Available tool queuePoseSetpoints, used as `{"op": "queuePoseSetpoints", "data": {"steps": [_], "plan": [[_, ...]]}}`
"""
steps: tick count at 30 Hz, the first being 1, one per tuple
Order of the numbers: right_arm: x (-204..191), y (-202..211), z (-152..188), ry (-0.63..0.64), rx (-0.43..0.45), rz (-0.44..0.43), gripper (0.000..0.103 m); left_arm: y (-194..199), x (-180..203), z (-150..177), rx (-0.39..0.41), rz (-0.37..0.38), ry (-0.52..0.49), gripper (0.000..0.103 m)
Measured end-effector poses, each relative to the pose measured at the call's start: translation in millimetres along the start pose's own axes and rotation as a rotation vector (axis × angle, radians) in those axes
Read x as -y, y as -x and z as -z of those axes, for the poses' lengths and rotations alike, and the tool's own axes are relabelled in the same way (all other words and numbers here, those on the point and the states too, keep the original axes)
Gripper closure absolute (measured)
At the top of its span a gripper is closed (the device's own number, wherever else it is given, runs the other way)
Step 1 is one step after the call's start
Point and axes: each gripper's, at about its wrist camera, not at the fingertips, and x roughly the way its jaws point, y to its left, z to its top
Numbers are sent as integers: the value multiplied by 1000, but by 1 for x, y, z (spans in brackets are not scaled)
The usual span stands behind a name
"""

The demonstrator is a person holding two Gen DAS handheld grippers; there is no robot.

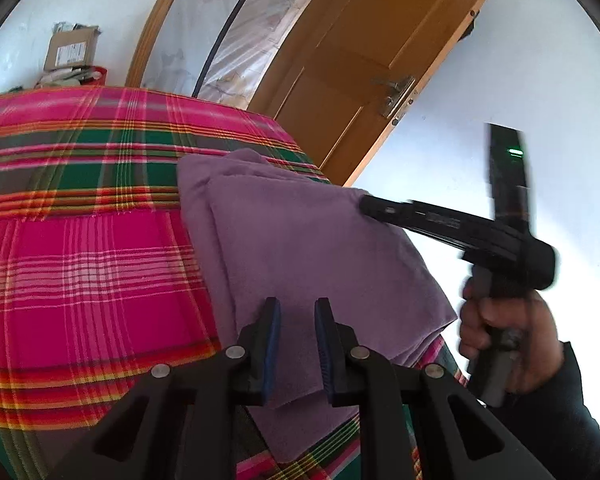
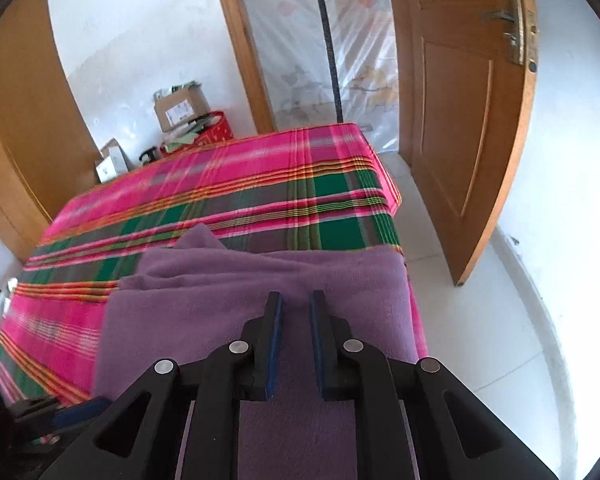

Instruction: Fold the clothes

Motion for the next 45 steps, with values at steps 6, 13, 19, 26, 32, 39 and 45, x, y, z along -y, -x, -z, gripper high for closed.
{"op": "queuePoseSetpoints", "data": {"steps": [6, 13, 19, 26, 32, 39, 45], "plan": [[3, 55, 47, -71, 69, 16, 87, 1, 9, 0, 8, -51, -46, 84], [11, 69, 88, -133, 47, 98, 86, 6, 20, 5, 21, -107, -99, 84], [14, 63, 94, -129, 48, 105, 84, 6, 19, 6, 16, -114, -99, 84], [8, 60, 95, -106, 40, 143, 83, 4, 20, 7, 7, -130, -104, 84], [8, 59, 95, -118, 40, 154, 83, 3, 22, 8, 9, -147, -110, 84], [9, 58, 94, -122, 41, 158, 83, 14, 29, 12, 43, -168, -129, 84], [6, 62, 97, -109, 38, 168, 82, 25, 37, 21, 61, -184, -146, 84]]}}
